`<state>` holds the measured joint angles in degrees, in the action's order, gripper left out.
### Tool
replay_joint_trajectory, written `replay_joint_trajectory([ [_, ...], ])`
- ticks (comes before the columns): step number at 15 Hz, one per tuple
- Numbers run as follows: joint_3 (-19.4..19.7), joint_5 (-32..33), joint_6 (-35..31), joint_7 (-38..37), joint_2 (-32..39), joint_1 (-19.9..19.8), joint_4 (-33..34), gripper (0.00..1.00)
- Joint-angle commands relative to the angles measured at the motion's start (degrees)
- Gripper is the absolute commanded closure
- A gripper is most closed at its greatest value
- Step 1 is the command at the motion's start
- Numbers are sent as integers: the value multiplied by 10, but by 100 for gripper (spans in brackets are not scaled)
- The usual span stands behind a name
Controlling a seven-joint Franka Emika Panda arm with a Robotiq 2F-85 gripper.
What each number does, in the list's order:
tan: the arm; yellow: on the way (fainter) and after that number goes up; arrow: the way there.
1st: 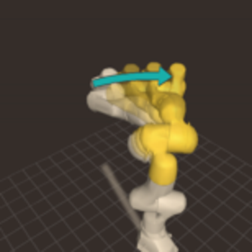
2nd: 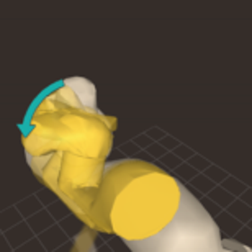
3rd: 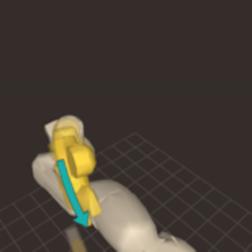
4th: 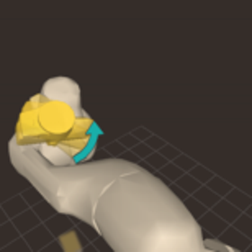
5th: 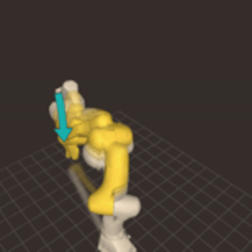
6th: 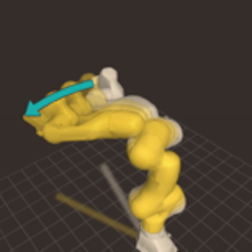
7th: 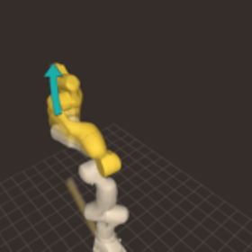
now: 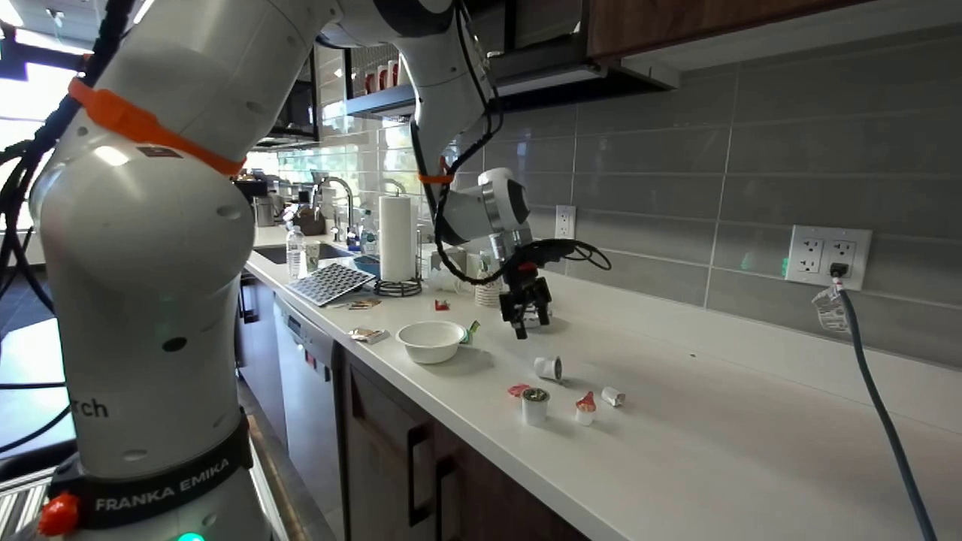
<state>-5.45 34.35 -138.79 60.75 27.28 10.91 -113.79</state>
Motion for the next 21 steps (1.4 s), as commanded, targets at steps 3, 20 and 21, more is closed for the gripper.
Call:
replay_joint_trajectory([
  [3, -28, -119, -1, 10, -49, -55, -5, 0],
  [20, -28, -461, -110, -103, -207, -123, -149, 0],
  [21, -24, -453, -120, -119, -218, -122, -164, 0],
])
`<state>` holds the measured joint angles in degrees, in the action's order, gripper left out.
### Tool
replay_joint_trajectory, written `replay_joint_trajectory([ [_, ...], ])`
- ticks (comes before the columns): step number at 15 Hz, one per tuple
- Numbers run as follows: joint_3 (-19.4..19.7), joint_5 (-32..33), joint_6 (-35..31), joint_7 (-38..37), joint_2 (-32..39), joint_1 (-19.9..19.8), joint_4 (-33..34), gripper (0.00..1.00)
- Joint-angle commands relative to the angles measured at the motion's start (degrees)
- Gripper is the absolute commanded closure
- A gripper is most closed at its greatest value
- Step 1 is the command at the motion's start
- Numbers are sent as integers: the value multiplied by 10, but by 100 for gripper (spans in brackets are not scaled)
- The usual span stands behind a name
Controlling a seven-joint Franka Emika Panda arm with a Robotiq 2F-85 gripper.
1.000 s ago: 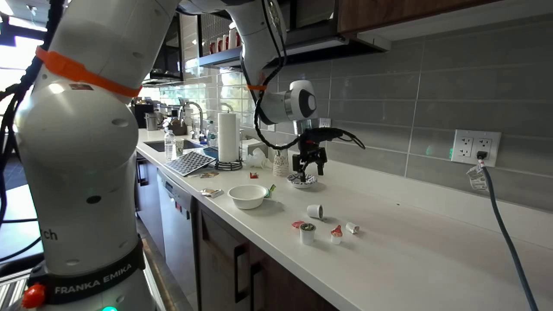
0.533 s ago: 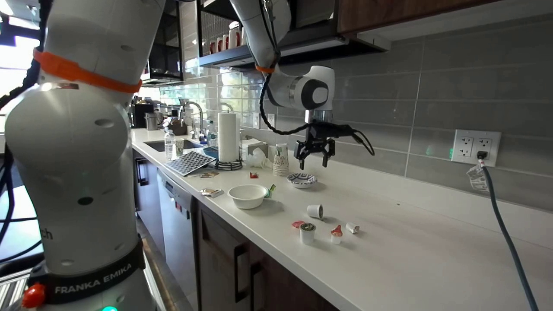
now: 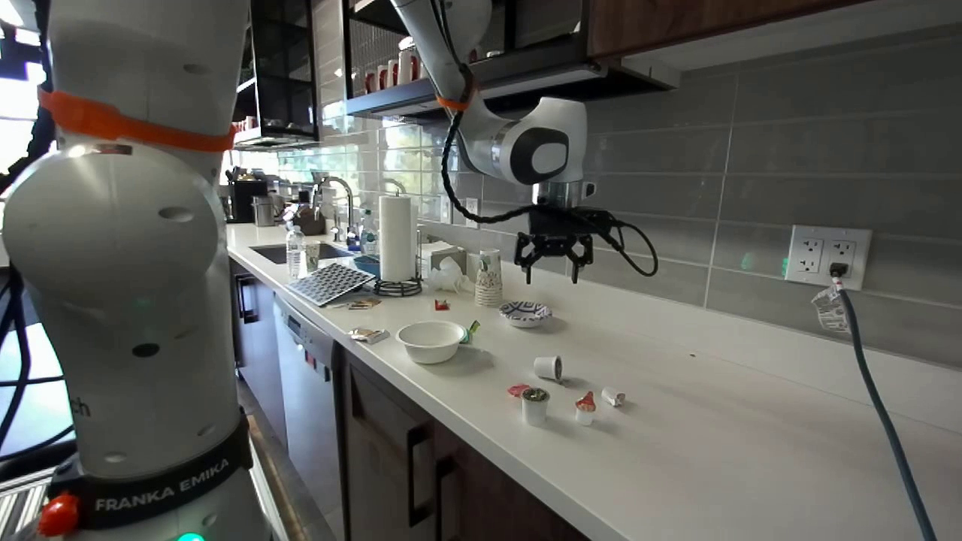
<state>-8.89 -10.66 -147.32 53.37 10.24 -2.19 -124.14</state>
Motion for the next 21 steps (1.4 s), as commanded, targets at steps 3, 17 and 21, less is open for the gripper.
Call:
replay_joint_trajectory([
  [3, 13, 0, -25, -41, -32, 8, -40, 0],
  [17, 17, -6, -56, -40, 10, 5, -54, 0],
  [21, 14, 2, -48, -51, 2, 2, -61, 0],
])
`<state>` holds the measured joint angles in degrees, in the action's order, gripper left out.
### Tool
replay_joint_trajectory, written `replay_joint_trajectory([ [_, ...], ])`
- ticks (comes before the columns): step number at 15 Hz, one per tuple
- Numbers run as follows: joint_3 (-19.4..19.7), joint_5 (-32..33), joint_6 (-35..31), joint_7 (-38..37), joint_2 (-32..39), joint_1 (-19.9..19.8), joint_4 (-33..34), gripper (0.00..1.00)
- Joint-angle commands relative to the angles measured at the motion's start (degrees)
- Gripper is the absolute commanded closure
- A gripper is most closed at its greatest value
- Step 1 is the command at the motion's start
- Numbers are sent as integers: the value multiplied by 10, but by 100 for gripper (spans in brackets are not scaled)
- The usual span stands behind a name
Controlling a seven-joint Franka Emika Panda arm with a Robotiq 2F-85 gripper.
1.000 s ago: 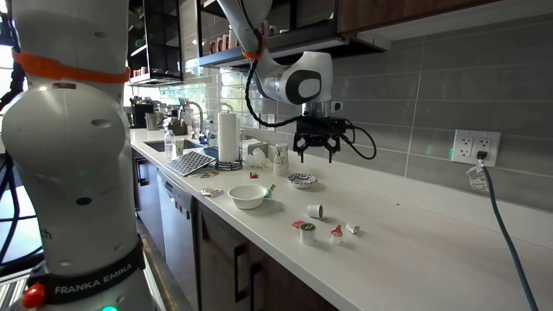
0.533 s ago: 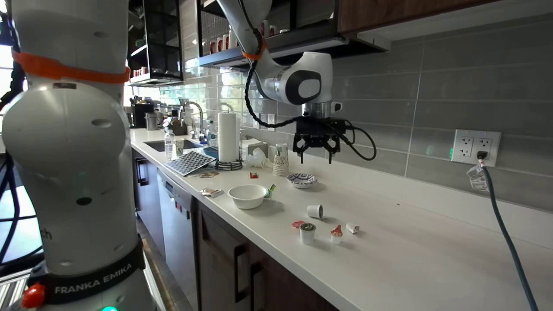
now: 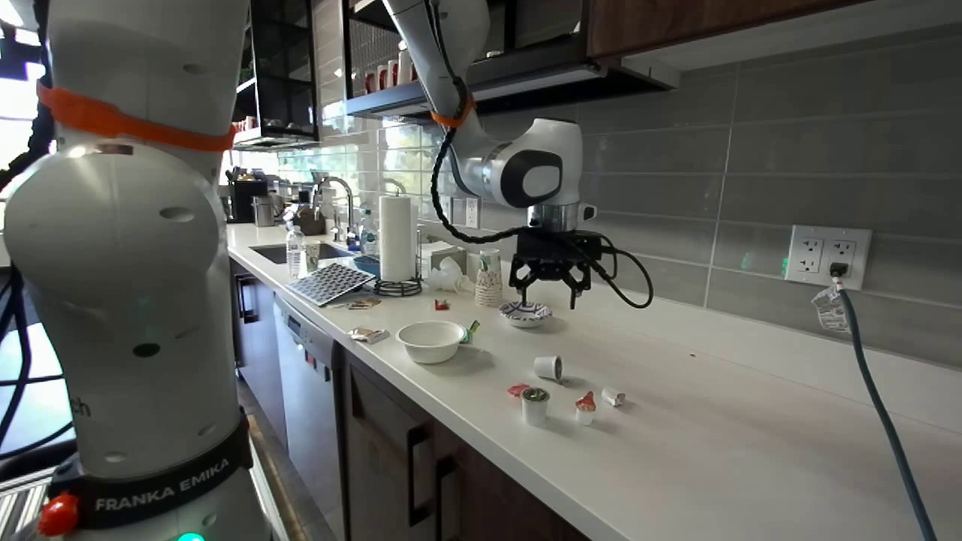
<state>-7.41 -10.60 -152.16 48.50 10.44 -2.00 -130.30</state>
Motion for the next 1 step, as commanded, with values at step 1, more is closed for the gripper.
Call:
replay_joint_trajectory([
  [1, -1, 2, 1, -2, -1, 0, 1, 0],
])
